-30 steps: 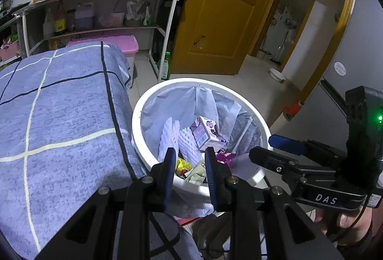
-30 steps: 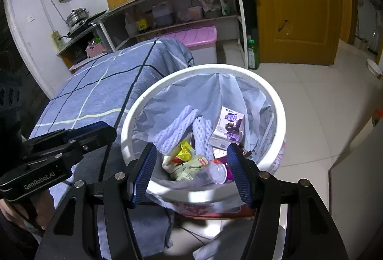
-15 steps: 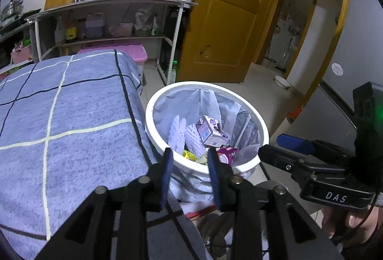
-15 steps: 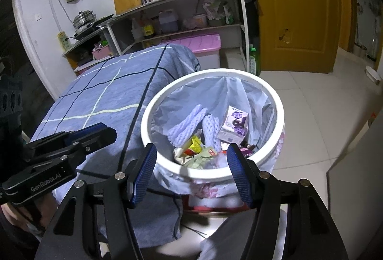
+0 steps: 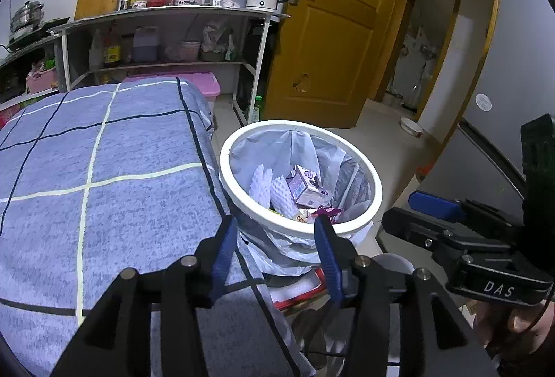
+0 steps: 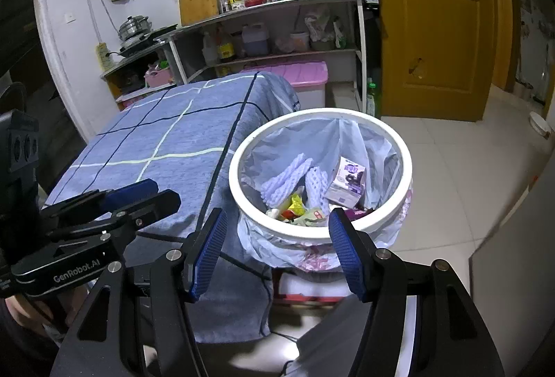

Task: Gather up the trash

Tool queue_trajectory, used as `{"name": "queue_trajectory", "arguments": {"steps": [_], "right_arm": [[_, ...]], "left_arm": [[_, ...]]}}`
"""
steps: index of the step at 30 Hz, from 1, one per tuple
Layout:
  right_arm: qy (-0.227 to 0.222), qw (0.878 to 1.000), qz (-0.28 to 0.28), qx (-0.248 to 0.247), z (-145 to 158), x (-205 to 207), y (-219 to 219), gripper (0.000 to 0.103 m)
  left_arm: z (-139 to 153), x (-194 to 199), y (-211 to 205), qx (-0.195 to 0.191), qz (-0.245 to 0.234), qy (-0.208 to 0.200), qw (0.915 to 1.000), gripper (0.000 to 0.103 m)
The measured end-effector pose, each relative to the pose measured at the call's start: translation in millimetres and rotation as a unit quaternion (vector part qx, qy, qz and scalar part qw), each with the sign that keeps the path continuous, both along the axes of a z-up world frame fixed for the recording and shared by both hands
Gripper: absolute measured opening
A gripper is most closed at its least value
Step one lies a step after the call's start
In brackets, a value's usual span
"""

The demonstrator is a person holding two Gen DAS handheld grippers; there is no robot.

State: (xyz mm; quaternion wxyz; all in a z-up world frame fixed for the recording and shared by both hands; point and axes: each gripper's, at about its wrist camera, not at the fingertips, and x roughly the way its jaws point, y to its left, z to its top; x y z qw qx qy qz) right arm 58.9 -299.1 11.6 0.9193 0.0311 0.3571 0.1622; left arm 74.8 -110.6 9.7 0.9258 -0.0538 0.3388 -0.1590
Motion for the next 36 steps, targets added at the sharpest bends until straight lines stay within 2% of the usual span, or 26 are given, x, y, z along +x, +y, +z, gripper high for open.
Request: {"name": "queue_trajectory", "arguments": {"steps": [36], "right_arm": [[-0.013, 1.000, 0.000, 0.001, 2.5, -9.4, -1.8, 0.062]], "left_arm": [[7.7, -17.0, -2.3, 0.016, 0.022, -0.026, 0.9993, 0.049]]}}
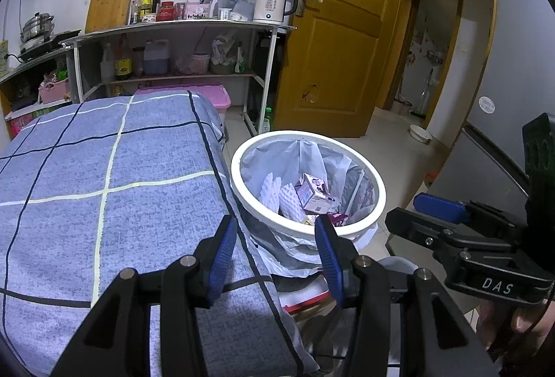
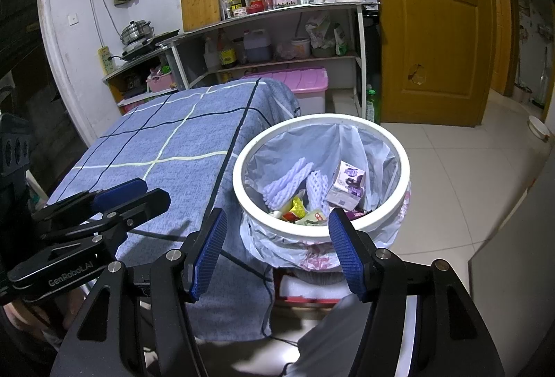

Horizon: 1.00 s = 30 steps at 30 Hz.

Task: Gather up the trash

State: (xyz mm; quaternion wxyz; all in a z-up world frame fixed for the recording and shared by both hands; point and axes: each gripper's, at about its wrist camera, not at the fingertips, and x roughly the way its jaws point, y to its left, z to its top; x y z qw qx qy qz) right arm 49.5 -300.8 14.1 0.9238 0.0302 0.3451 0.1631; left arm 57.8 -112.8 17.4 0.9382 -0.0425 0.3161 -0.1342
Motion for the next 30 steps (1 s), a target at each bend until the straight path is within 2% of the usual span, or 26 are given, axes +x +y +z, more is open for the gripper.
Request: {"name": "queue_trajectory", "arguments": {"steps": [30], "right_arm": [[0.000, 1.000, 0.000, 0.000, -0.5, 0.4, -0.8, 0.062]], "left_arm": [[4.5, -3.9, -1.4, 0.002, 0.008, -0.002, 1.0000, 0.049]]}}
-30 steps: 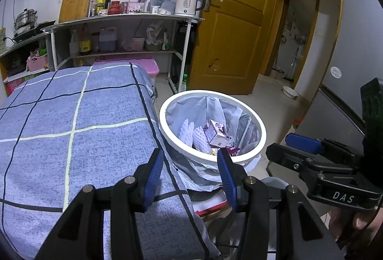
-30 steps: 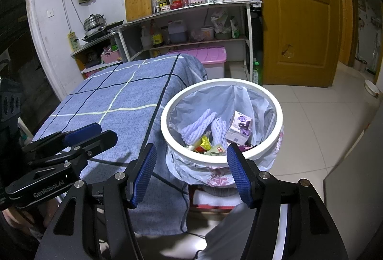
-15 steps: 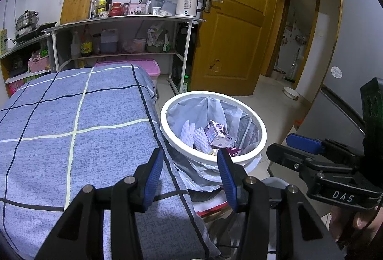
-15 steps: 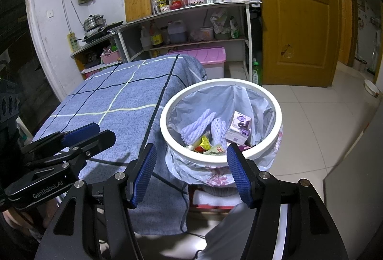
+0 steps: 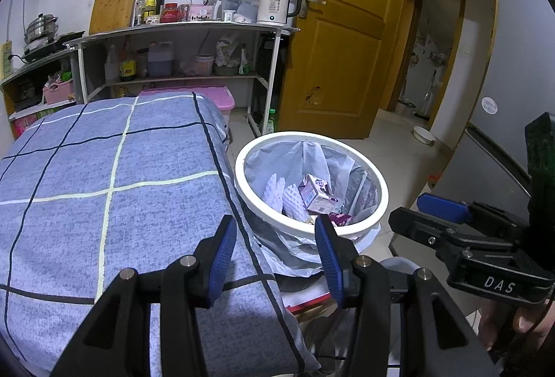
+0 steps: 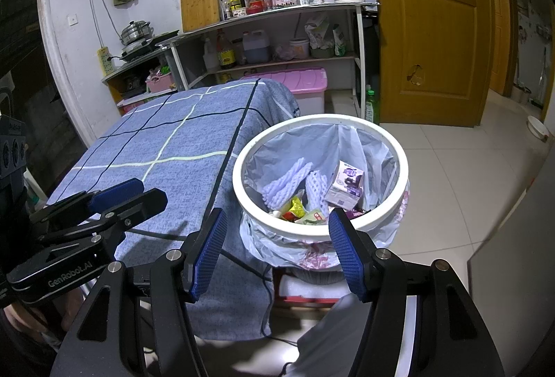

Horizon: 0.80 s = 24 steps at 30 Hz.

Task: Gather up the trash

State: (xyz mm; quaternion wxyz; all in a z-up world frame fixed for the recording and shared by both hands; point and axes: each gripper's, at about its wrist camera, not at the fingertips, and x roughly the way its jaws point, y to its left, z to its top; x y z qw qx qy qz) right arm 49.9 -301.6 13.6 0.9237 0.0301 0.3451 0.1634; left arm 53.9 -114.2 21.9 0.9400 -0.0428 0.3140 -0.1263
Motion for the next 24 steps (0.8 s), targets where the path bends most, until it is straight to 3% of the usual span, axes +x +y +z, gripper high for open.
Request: {"name": "queue_trajectory", "arguments": {"steps": [24], "right_arm": [[0.000, 1.000, 0.000, 0.000, 0.4, -0.7, -0.3, 0.062]], "left_arm": [[-5.1, 0.6, -1.9, 0.003, 0.007, 0.005, 1.0000, 0.049]]}}
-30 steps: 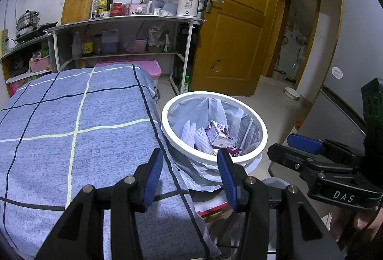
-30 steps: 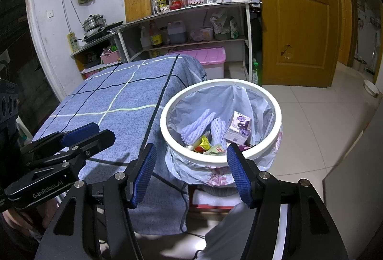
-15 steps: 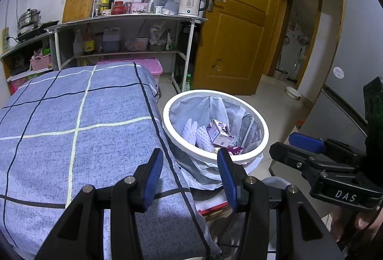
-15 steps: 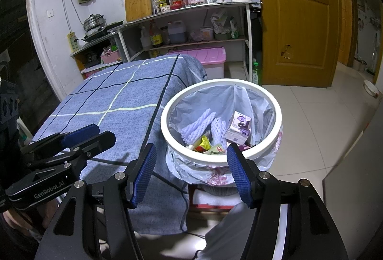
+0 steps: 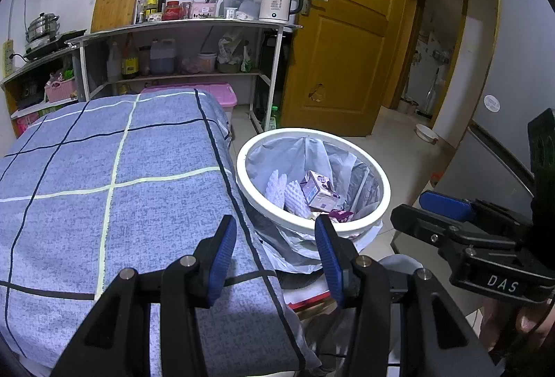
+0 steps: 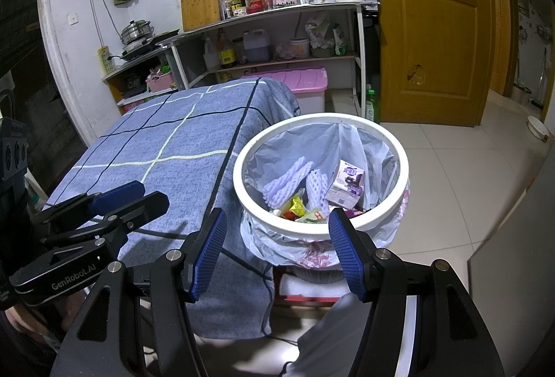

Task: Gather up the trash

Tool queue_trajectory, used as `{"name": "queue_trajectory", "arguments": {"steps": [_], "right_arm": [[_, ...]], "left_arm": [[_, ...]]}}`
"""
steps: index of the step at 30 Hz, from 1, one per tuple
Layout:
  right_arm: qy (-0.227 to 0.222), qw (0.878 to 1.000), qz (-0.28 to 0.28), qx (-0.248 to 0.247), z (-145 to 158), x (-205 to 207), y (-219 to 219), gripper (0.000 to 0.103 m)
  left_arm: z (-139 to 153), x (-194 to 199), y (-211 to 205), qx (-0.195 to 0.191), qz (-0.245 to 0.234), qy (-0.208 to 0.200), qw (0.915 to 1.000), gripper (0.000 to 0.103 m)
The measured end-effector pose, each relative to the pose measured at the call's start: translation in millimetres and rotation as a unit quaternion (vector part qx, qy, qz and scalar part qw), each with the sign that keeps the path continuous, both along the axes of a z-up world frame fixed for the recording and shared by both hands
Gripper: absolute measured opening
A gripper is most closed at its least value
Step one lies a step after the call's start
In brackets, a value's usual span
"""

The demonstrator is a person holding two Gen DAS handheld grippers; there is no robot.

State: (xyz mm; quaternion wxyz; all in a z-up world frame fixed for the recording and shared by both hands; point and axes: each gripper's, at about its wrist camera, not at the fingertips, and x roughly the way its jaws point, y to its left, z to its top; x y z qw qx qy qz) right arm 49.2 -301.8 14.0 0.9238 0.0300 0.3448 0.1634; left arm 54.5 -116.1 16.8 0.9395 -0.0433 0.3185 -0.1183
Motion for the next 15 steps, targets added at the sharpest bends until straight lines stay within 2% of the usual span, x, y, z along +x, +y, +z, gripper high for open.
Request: {"name": "queue_trajectory", "arguments": {"steps": [15], "right_arm": [[0.001, 1.000, 0.000, 0.000, -0.4, -0.2, 0.3, 0.062]], "left_arm": [[-2.9, -0.8, -2.7, 0.000, -0.001, 0.002, 1.0000, 0.049]]}}
